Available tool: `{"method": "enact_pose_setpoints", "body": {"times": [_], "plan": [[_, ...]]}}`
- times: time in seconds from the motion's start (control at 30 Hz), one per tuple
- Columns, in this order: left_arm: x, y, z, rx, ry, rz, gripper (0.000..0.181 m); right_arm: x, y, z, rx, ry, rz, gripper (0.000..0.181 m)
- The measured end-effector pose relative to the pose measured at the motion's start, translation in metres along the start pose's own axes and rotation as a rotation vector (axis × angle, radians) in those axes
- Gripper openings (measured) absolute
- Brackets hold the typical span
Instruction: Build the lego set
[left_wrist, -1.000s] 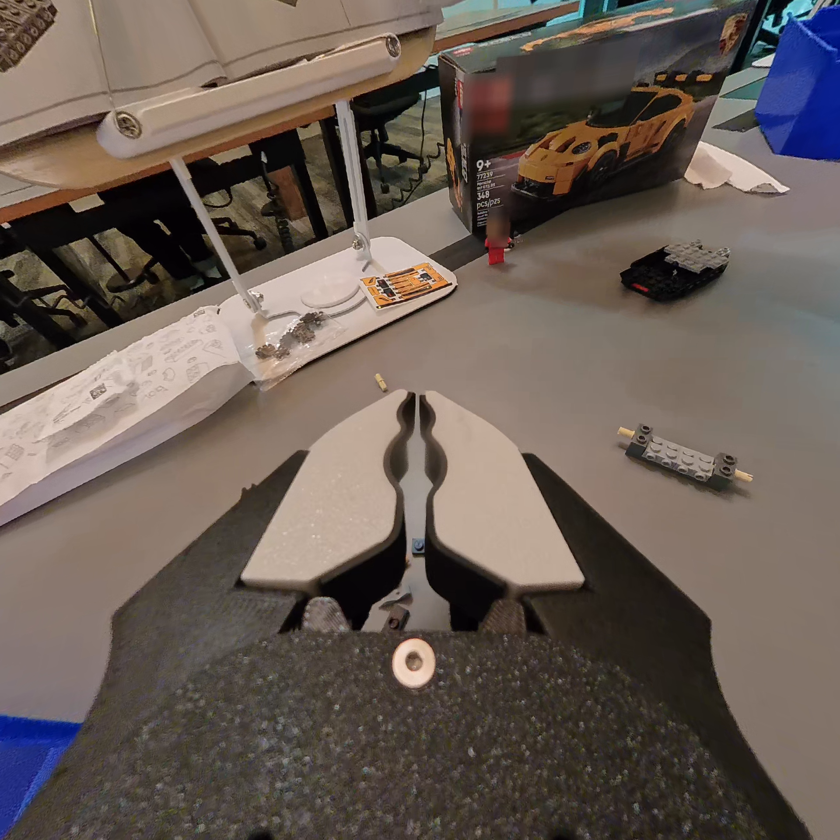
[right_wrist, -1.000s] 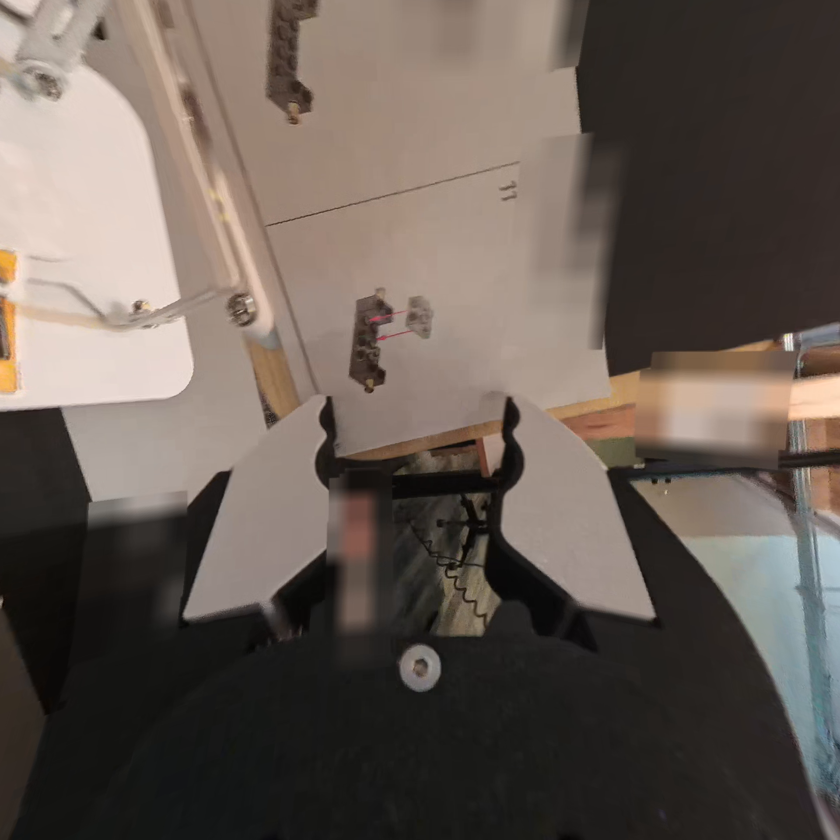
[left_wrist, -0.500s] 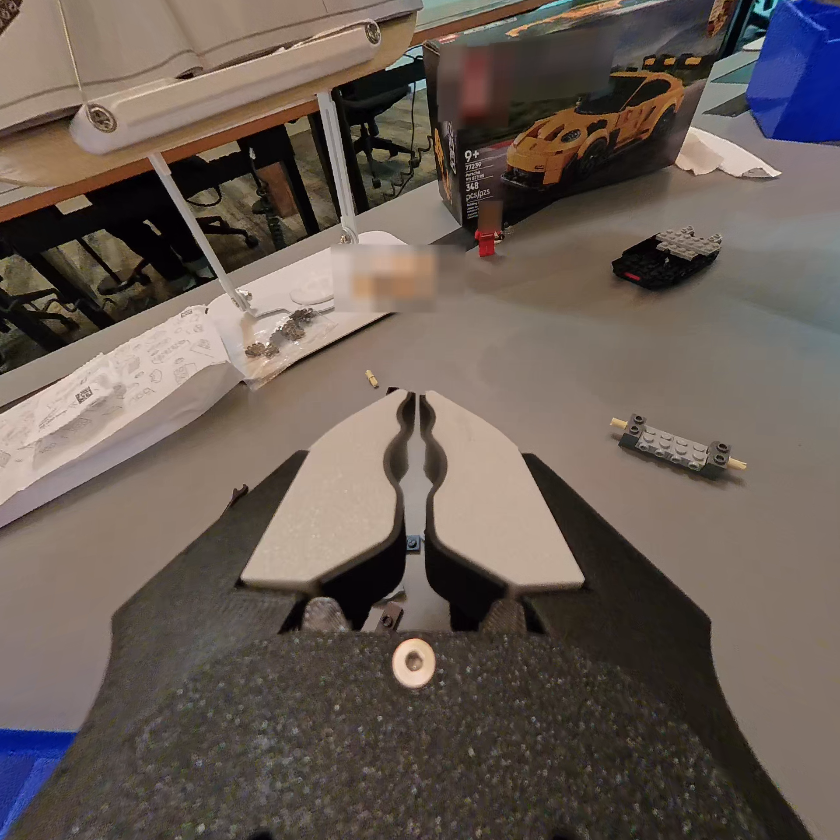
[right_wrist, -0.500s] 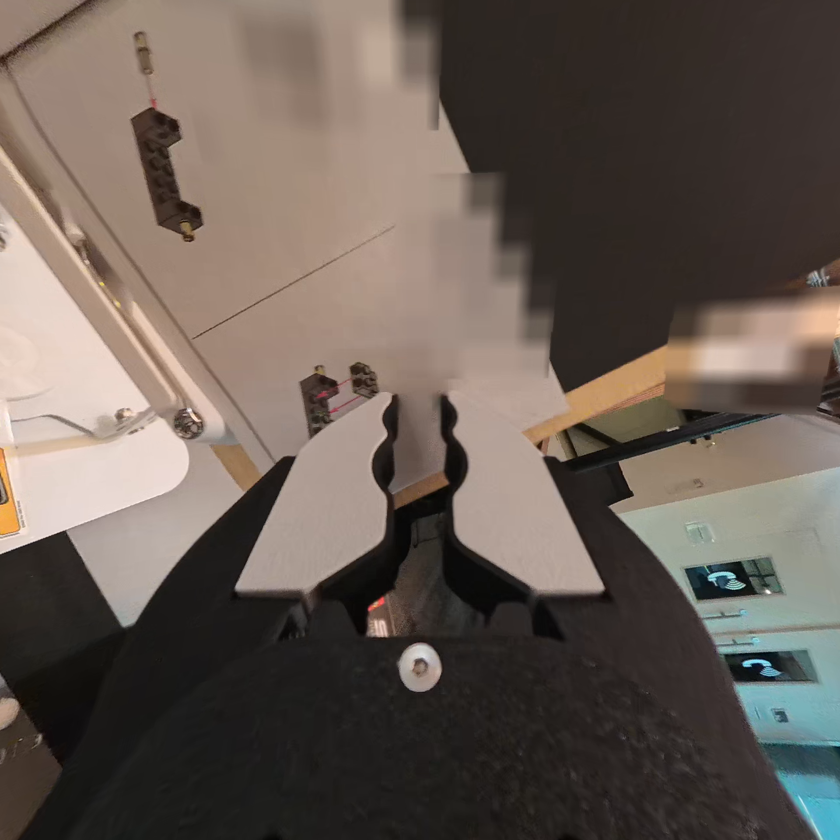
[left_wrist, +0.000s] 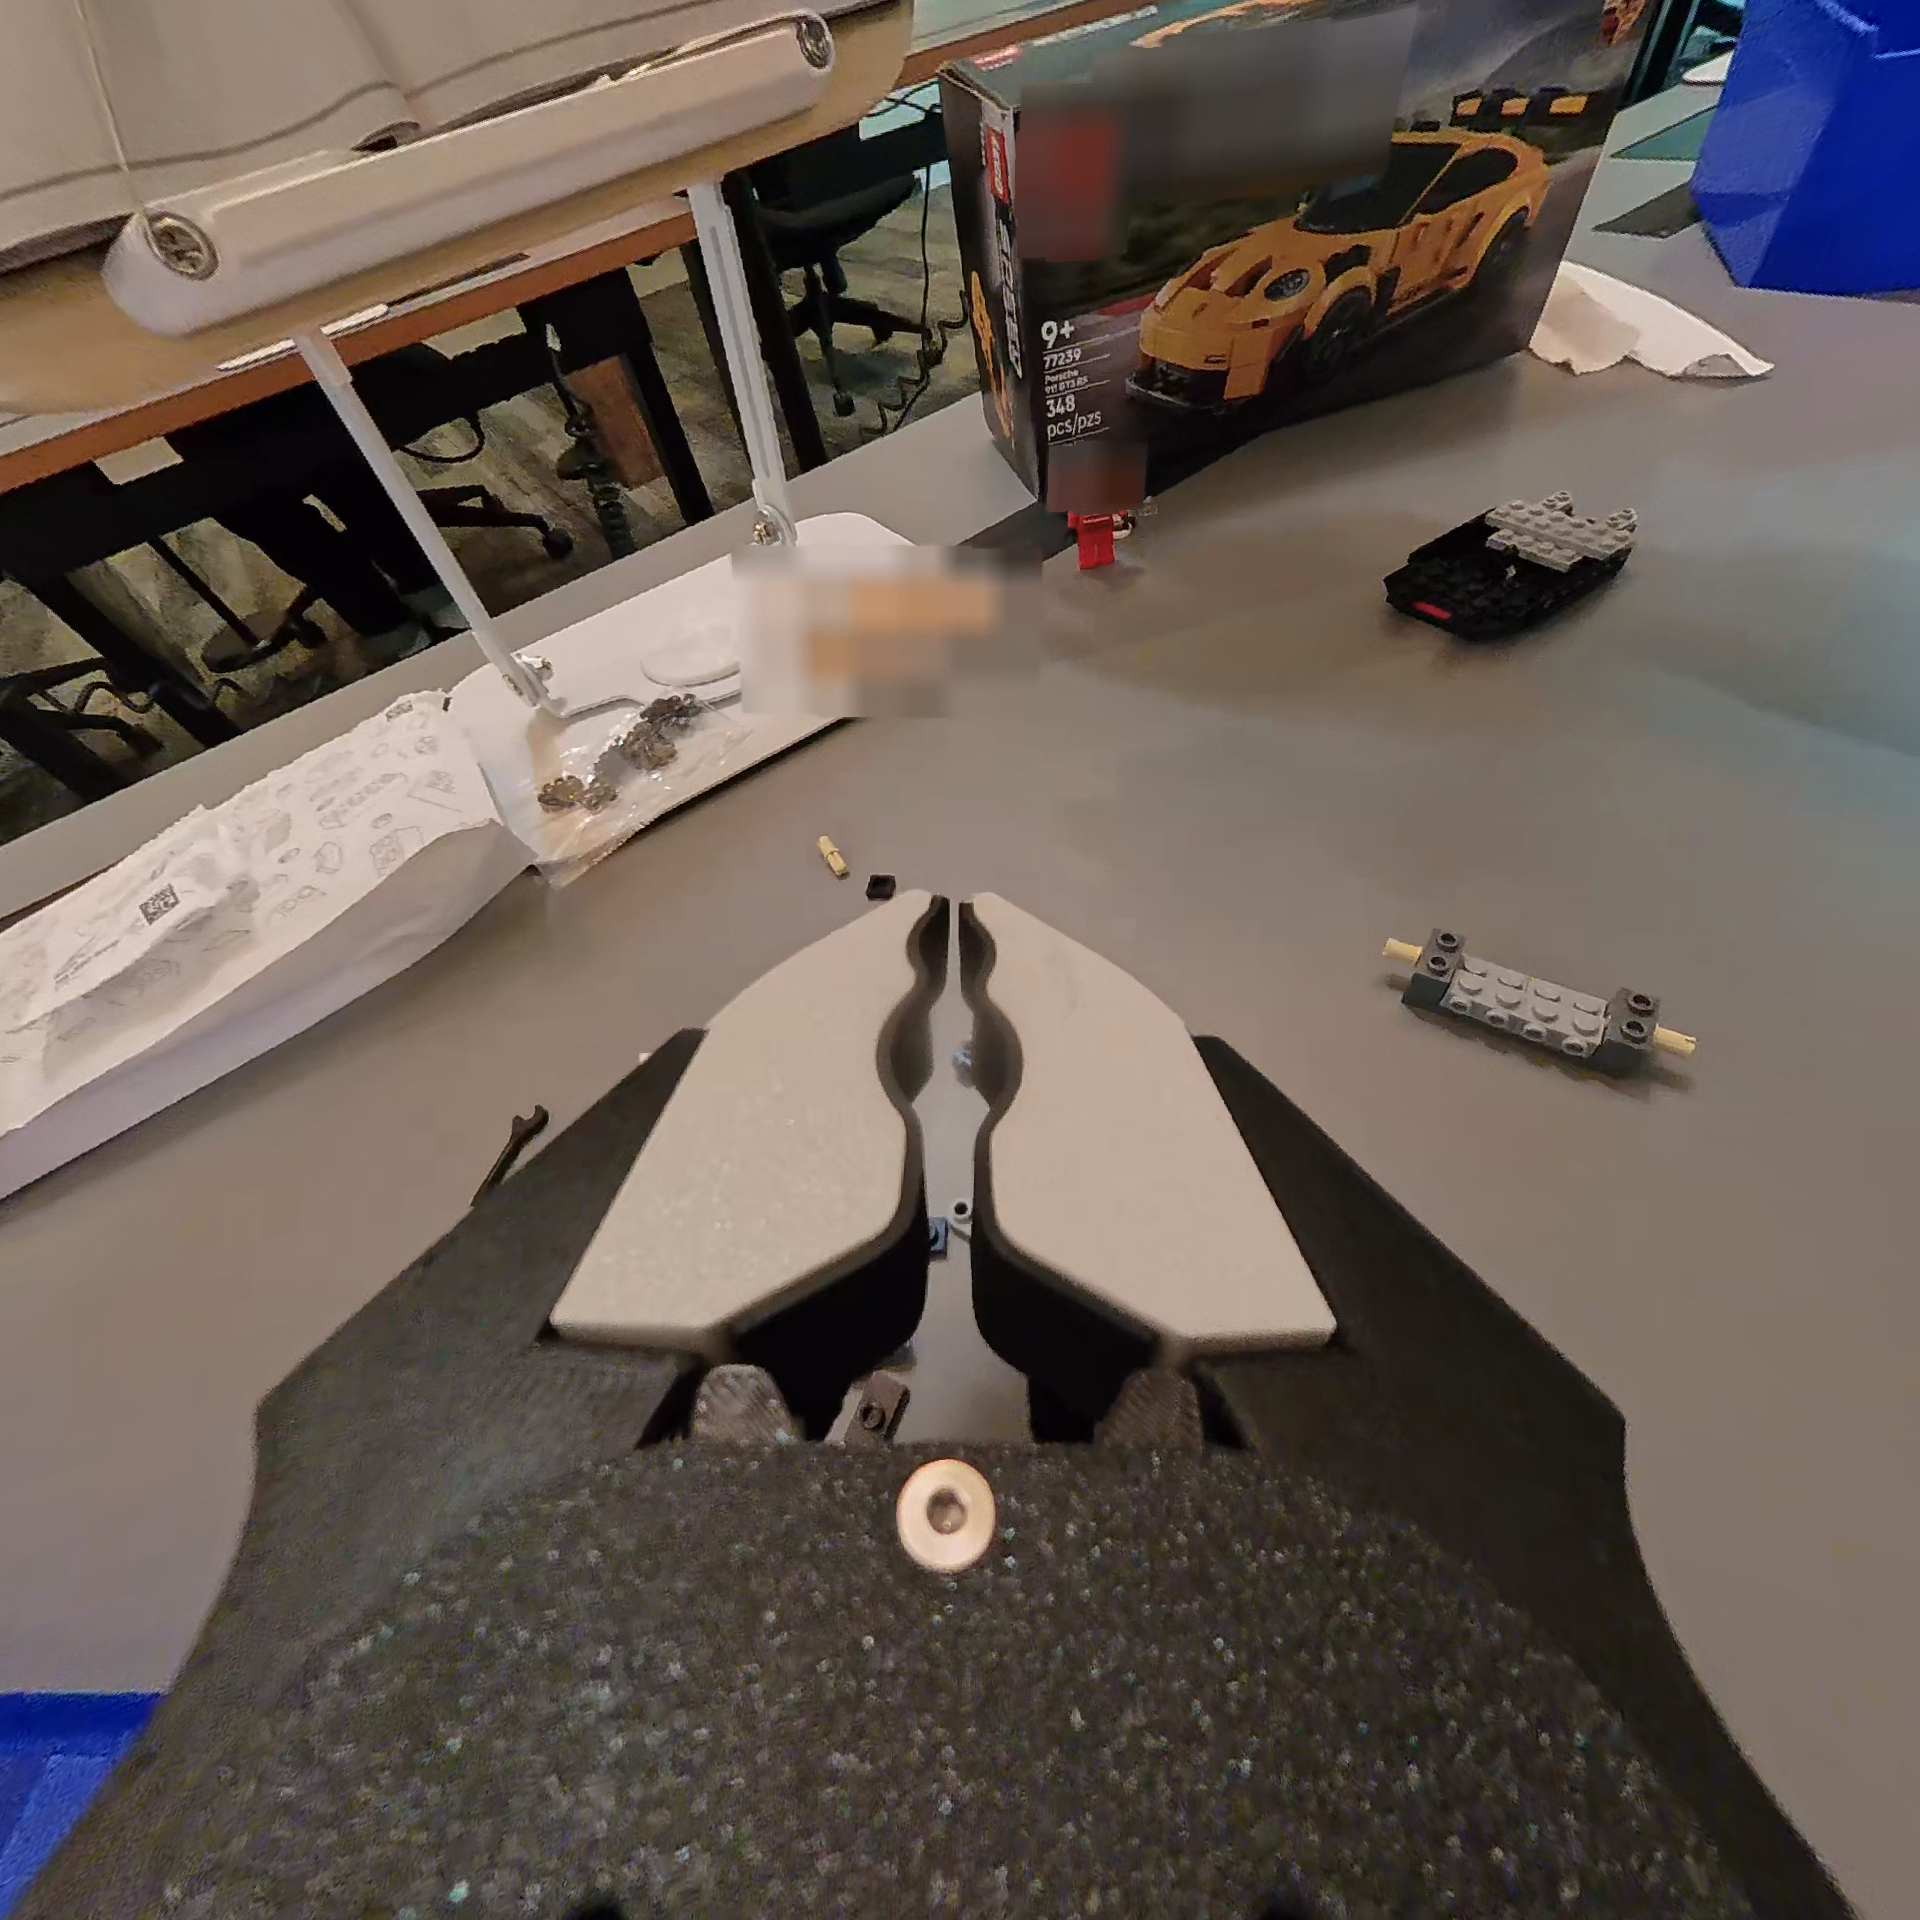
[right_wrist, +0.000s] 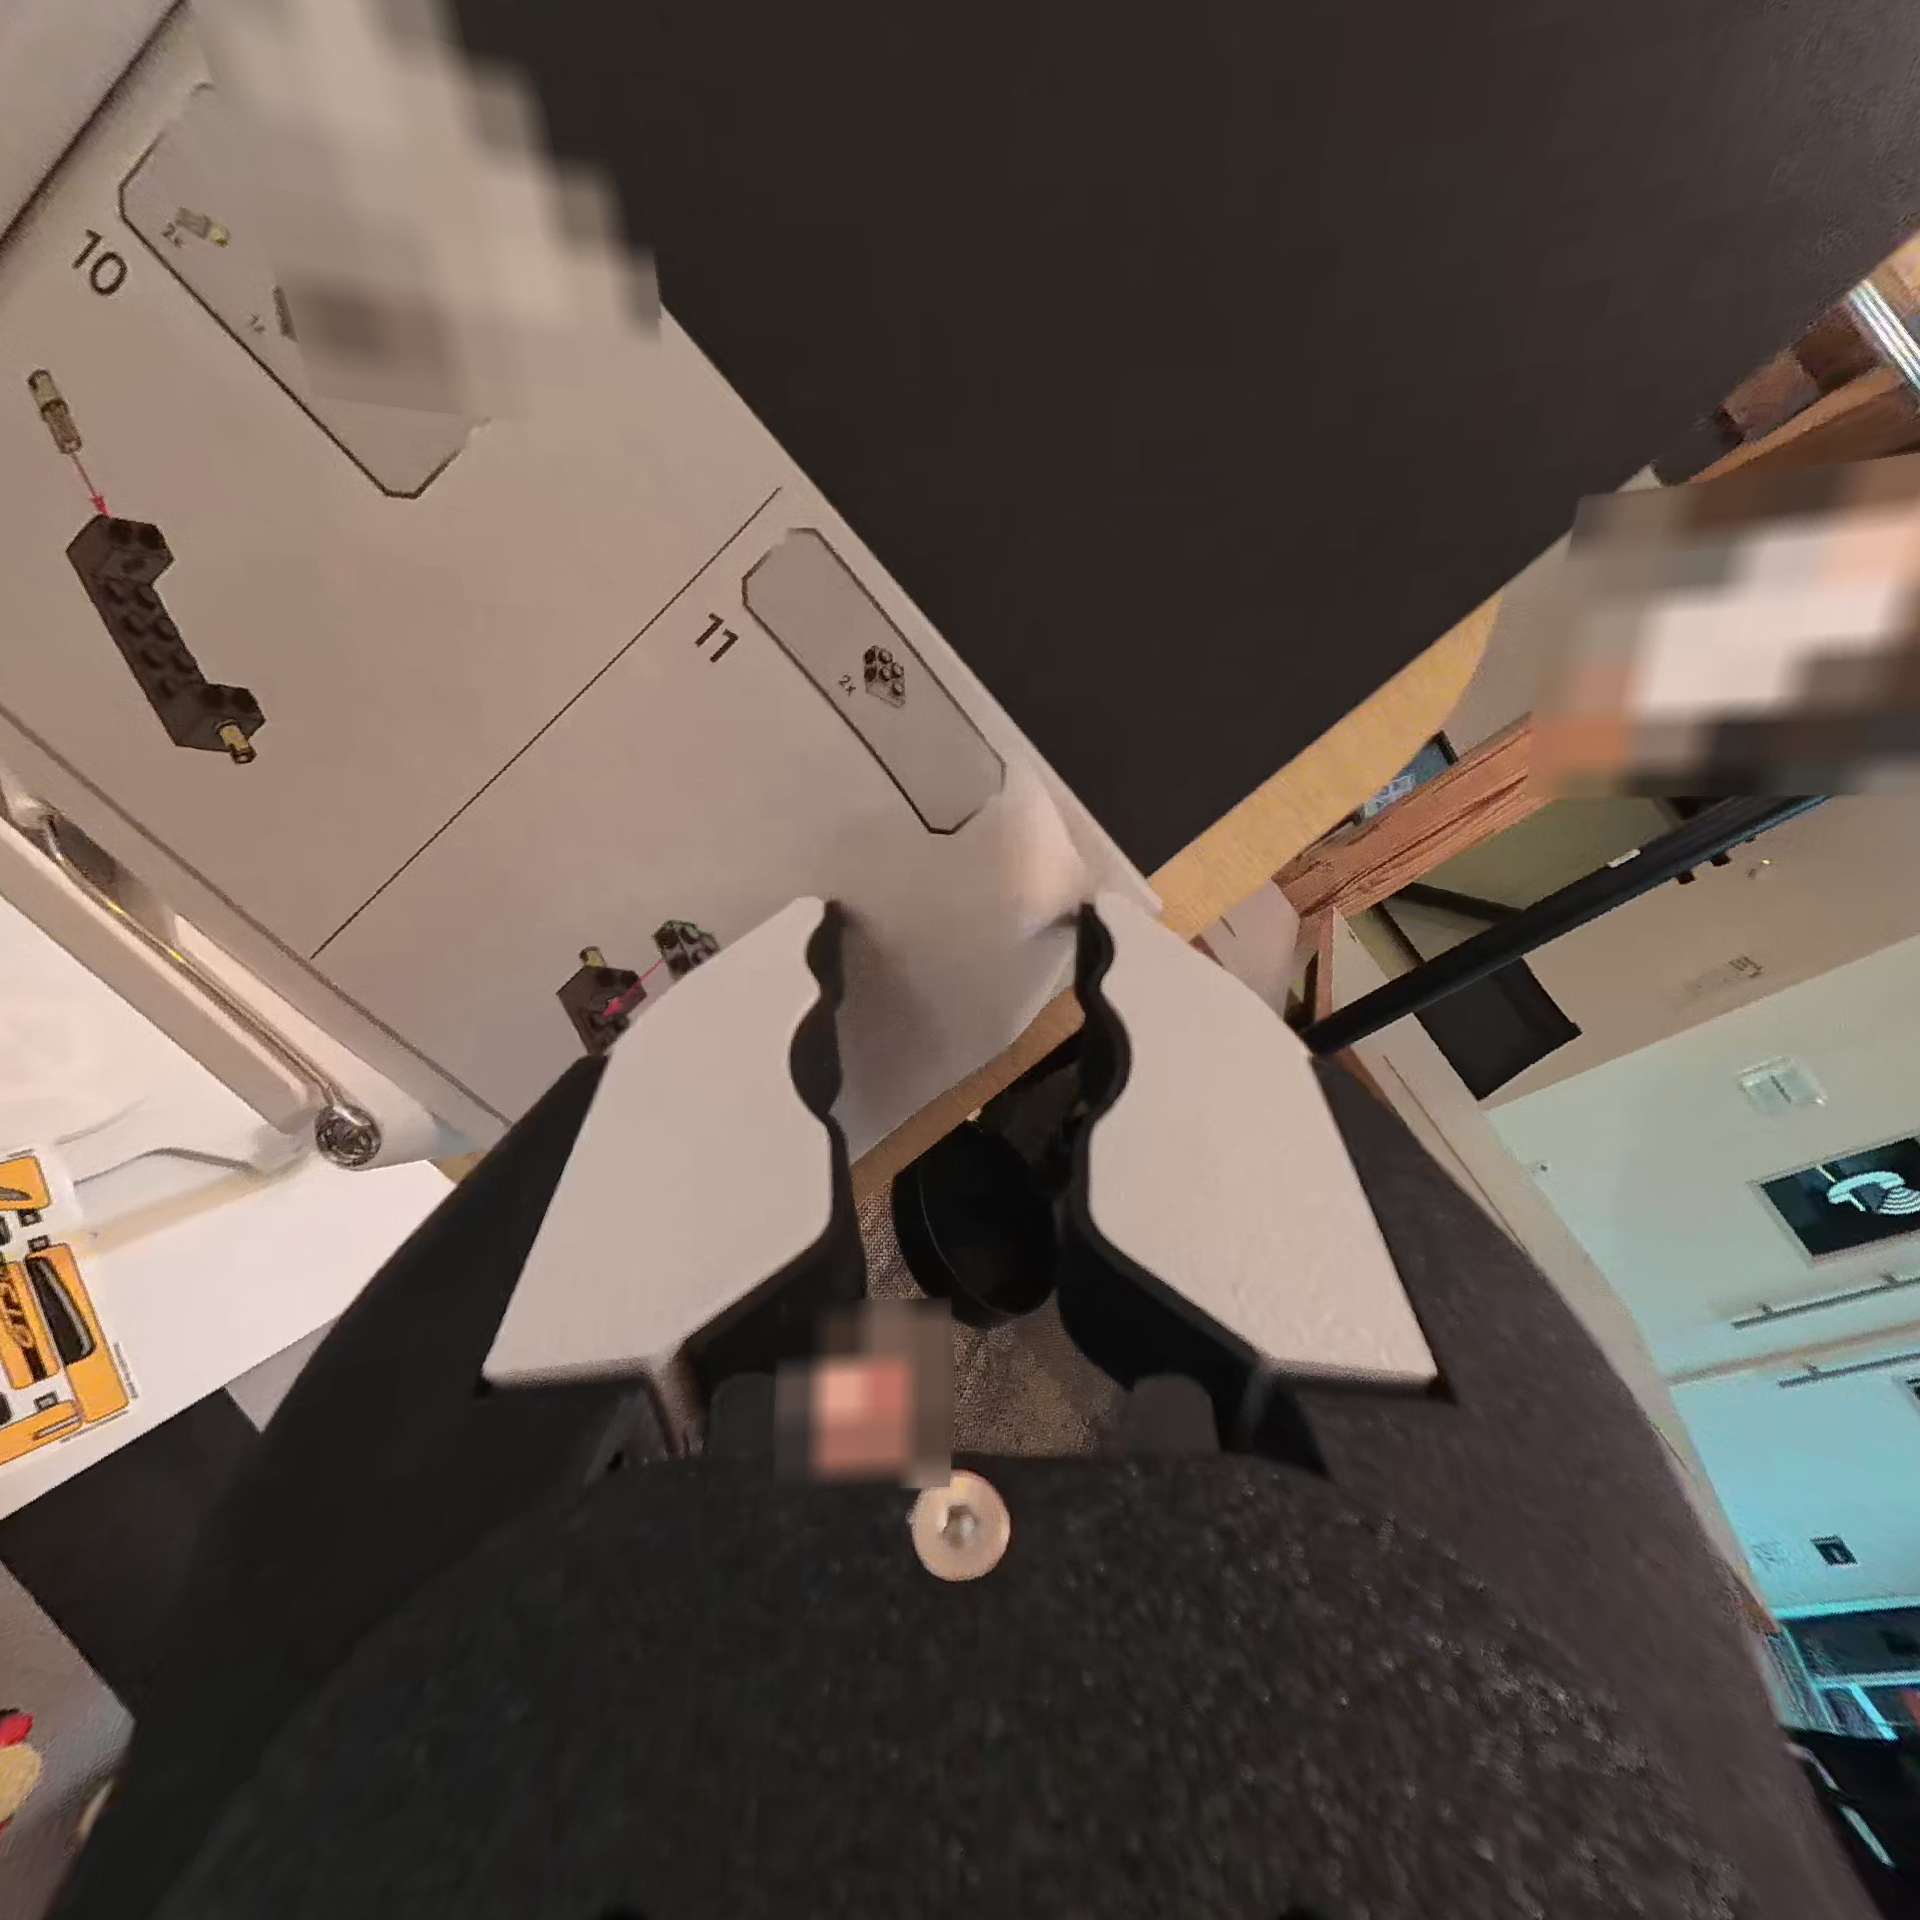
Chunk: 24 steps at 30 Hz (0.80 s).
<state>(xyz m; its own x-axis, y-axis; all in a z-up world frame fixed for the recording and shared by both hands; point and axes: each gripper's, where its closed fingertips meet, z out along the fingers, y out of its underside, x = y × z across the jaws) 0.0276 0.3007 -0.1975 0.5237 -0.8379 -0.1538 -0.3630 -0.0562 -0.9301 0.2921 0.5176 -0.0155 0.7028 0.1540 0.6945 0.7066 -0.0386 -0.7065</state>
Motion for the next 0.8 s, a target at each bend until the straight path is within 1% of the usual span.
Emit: {"method": "enact_pose_setpoints", "body": {"times": [0.17,0.23,0.33,0.43,0.5,0.6,0.7,0.8], "plan": [[-0.001,0.000,0.000,0.000,0.000,-0.005,0.001,-0.014,0.000,0.000,0.016,0.017,-0.064,0.014],[-0.002,0.000,-0.001,0.001,-0.002,-0.007,0.001,-0.018,-0.002,-0.004,0.034,0.040,-0.094,0.010],[-0.004,-0.004,0.001,0.006,0.000,-0.013,0.002,-0.021,-0.012,-0.017,0.100,0.102,-0.165,0.008],[-0.005,-0.021,0.006,0.029,0.038,-0.044,0.004,-0.032,-0.021,-0.033,0.167,0.160,-0.266,0.008],[-0.001,-0.040,0.012,0.050,0.094,-0.057,0.010,-0.043,-0.025,-0.041,0.195,0.149,-0.274,0.008],[-0.001,-0.088,0.027,0.125,0.170,-0.093,0.015,-0.050,-0.027,-0.048,0.207,0.138,-0.274,0.006],[-0.004,-0.144,0.053,0.169,0.299,-0.230,0.029,-0.056,-0.031,-0.053,0.224,0.130,-0.277,0.006],[-0.023,-0.193,0.089,0.211,0.369,-0.400,0.038,-0.062,-0.038,-0.059,0.250,0.127,-0.279,0.005]]}}
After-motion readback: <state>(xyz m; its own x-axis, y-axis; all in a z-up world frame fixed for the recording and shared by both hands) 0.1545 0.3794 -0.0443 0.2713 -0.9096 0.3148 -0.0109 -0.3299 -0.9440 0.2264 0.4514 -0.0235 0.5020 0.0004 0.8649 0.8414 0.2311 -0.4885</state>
